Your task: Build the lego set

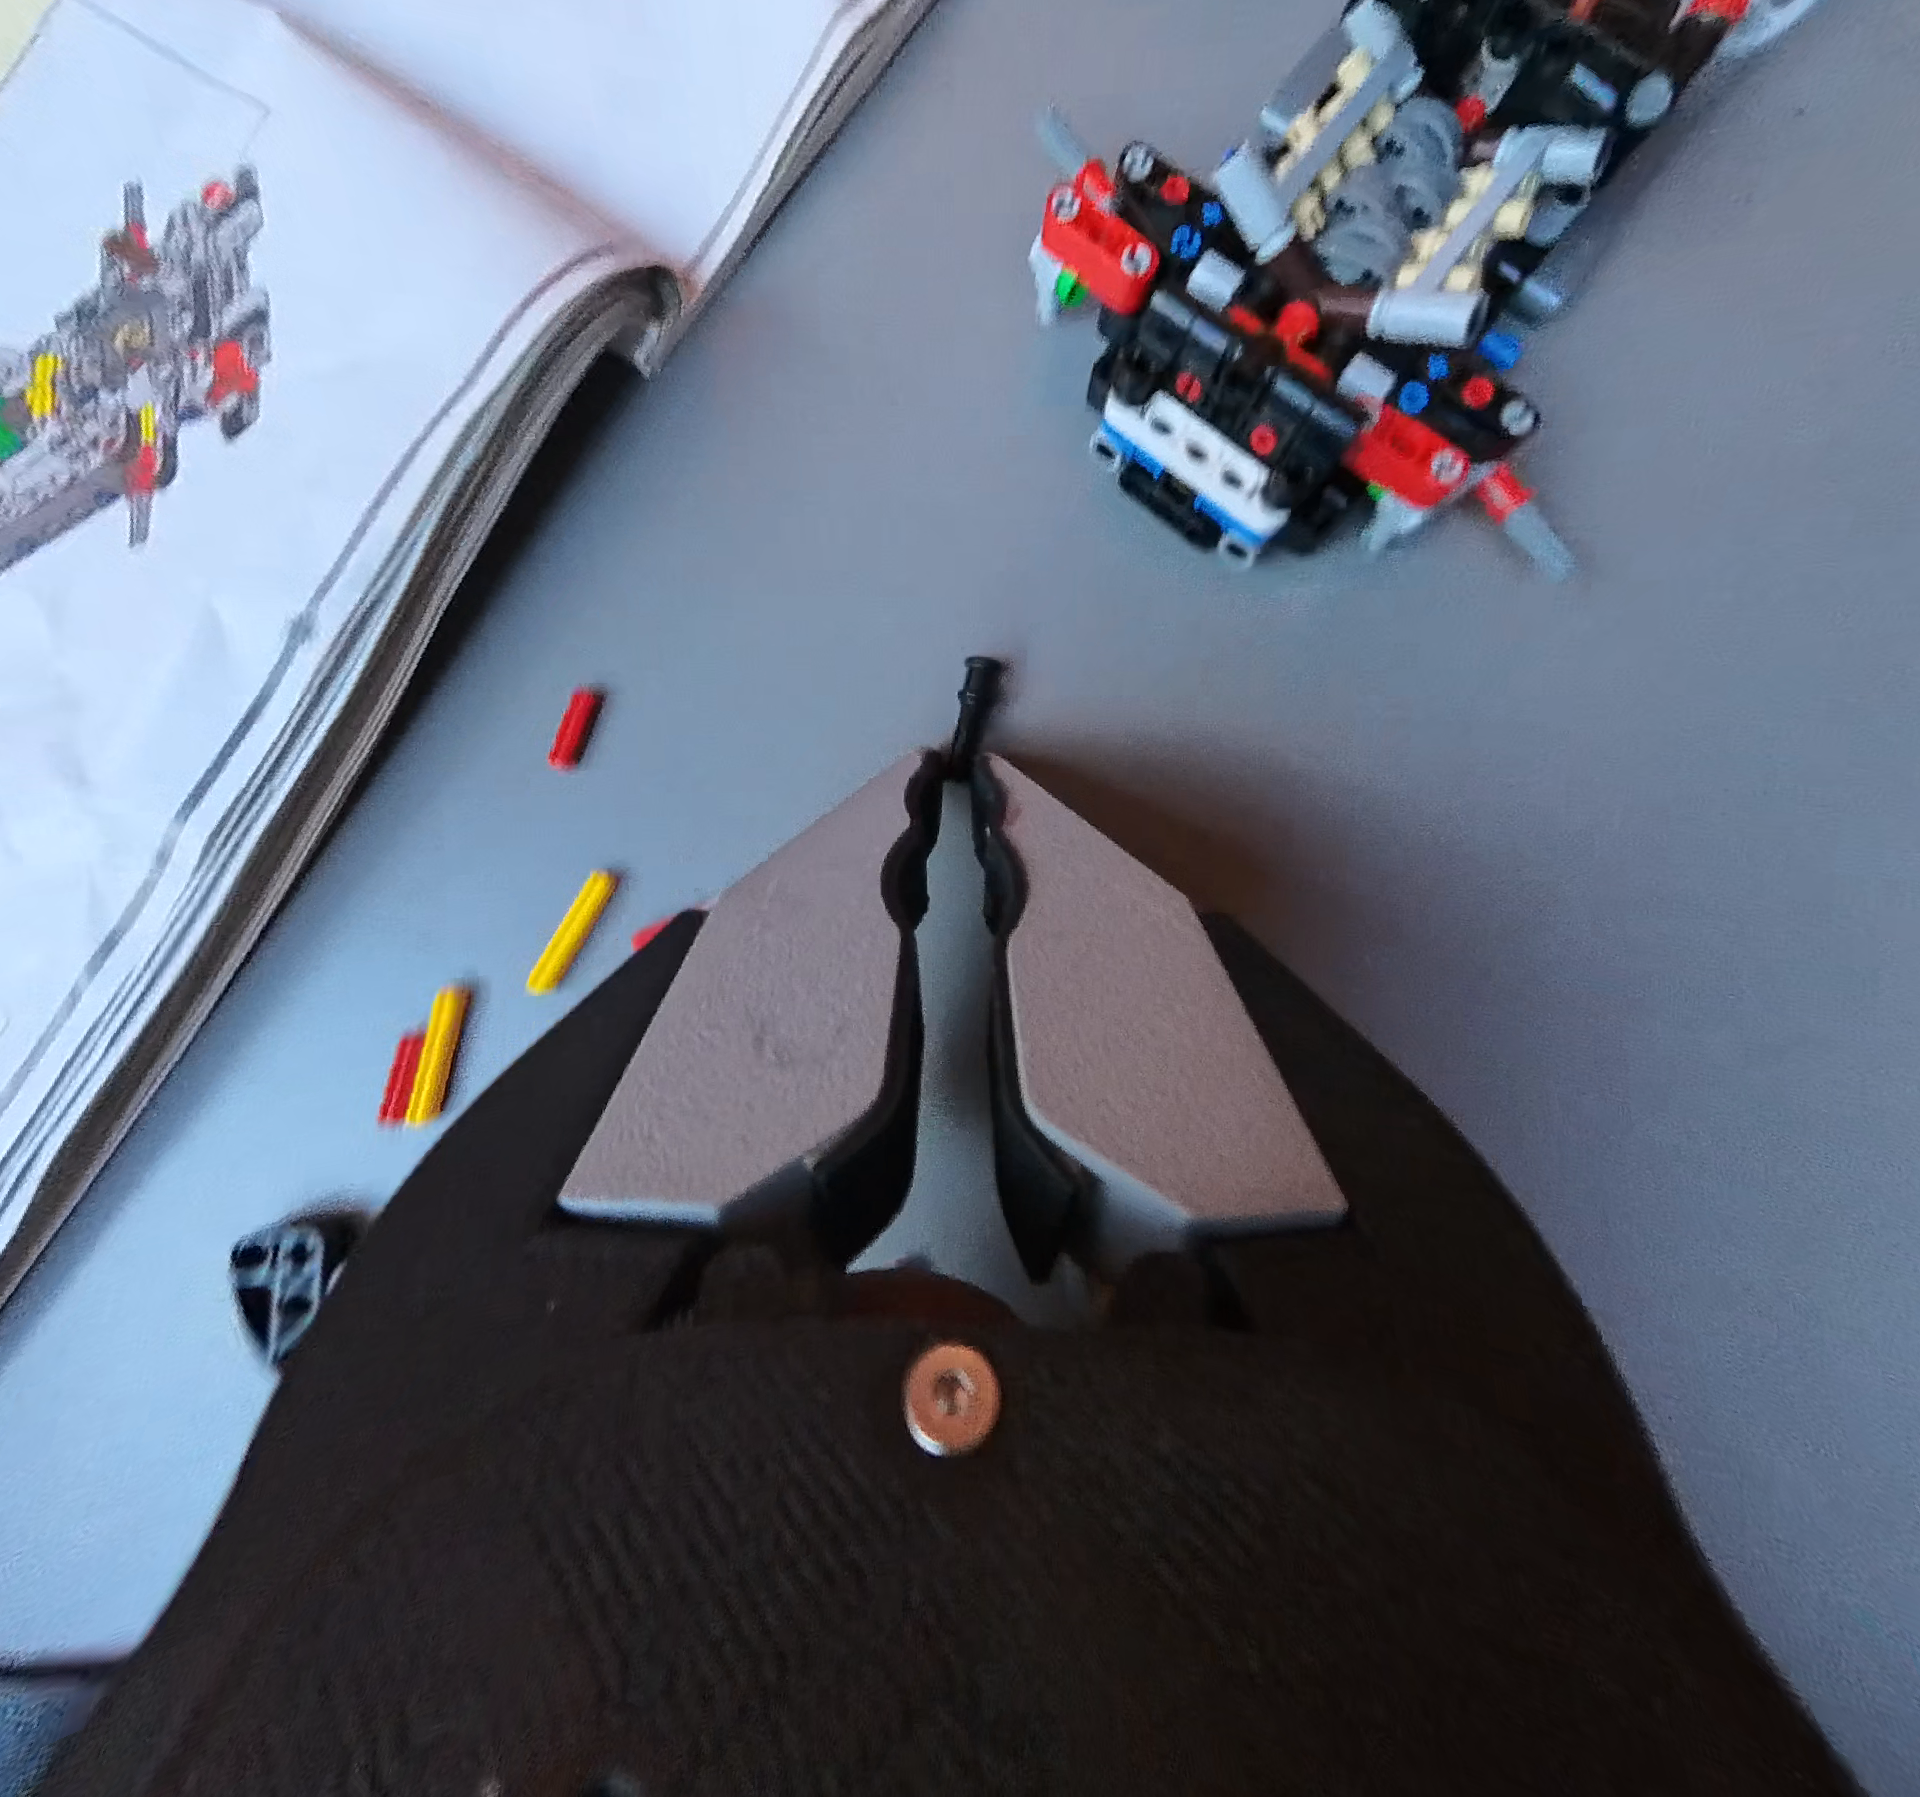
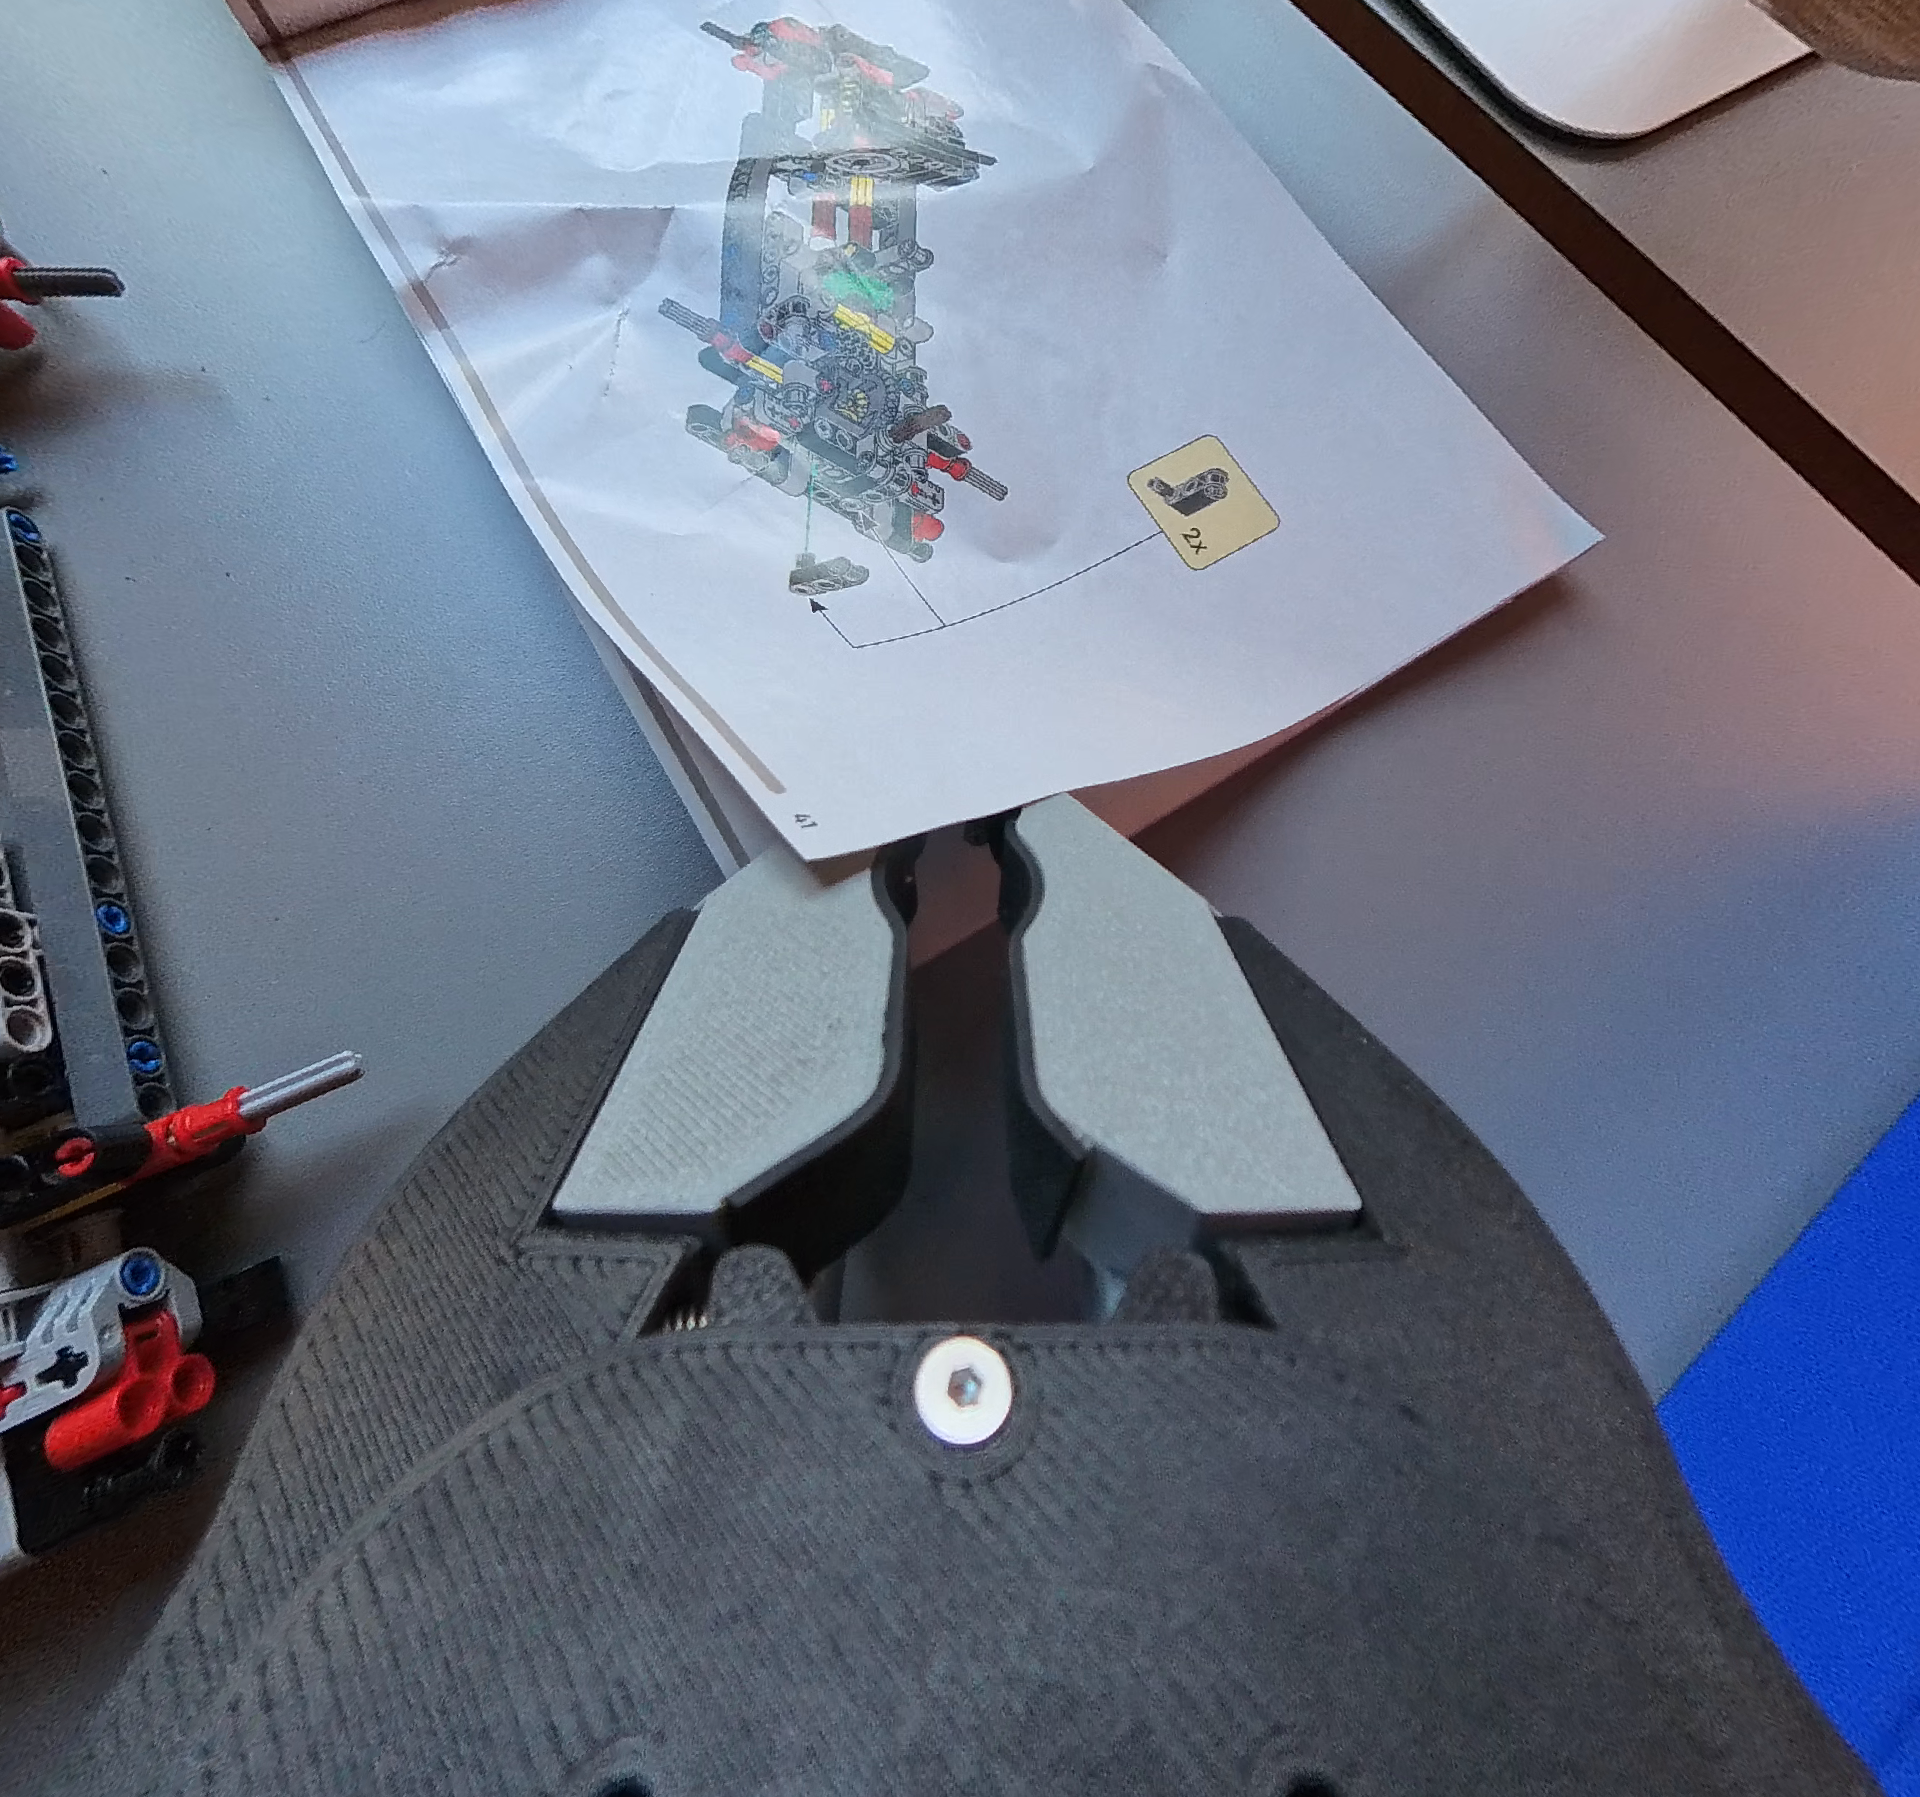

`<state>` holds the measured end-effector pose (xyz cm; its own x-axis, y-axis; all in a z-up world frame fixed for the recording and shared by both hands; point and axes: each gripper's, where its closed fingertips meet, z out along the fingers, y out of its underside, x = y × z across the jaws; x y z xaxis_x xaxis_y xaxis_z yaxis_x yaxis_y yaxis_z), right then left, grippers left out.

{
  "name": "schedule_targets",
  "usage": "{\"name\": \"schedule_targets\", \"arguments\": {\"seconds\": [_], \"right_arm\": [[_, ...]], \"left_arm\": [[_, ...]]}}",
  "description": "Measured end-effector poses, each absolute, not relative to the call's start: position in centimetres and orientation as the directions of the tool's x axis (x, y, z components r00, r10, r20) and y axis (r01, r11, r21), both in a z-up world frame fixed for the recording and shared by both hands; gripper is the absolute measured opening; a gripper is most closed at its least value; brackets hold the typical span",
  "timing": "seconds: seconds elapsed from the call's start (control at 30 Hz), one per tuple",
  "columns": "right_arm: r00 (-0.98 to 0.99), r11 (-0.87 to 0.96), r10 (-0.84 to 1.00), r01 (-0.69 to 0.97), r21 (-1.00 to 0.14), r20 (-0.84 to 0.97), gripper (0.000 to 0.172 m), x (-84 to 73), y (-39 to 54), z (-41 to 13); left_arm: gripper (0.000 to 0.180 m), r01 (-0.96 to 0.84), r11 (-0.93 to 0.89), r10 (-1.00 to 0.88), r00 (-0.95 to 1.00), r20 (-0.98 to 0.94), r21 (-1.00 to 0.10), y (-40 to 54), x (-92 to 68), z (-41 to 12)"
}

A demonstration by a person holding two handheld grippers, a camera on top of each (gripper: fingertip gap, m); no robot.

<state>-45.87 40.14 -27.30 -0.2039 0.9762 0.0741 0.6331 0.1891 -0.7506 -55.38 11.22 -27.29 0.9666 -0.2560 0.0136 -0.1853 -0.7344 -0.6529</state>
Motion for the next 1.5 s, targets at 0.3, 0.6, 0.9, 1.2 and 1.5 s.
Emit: {"name": "schedule_targets", "arguments": {"seconds": [0.3,0.6,0.9,1.2,1.5], "right_arm": [[-0.204,0.187,0.976,0.634,-0.751,0.072,0.008,-45.9,40.2,-27.3],[-0.204,0.191,0.976,0.633,-0.75,0.077,0.008,-45.9,40.1,-27.3],[-0.221,0.24,0.967,0.621,-0.746,0.127,0.004,-45.8,39.9,-27.3],[-0.174,0.273,0.962,0.587,-0.762,0.211,0.0,-46.3,40.6,-26.6],[-0.199,0.233,0.97,0.593,-0.771,0.141,0.0,-46.5,40.5,-26.6]], "left_arm": [[0.035,-0.002,-0.664,0.023,0.999,-0.024,-0.748,8.3,-63.3,-21.5],[0.033,0.151,-0.422,0.174,0.981,0.084,-0.894,11.6,-63.2,-15.8],[0.034,0.295,-0.353,-0.125,0.926,0.357,-0.888,15.7,-50.9,-17.5],[0.033,0.352,-0.439,-0.174,0.869,0.463,-0.827,15.5,-48.6,-19.8],[0.033,0.319,-0.471,-0.173,0.881,0.441,-0.822,16.1,-48.1,-21.1]]}}
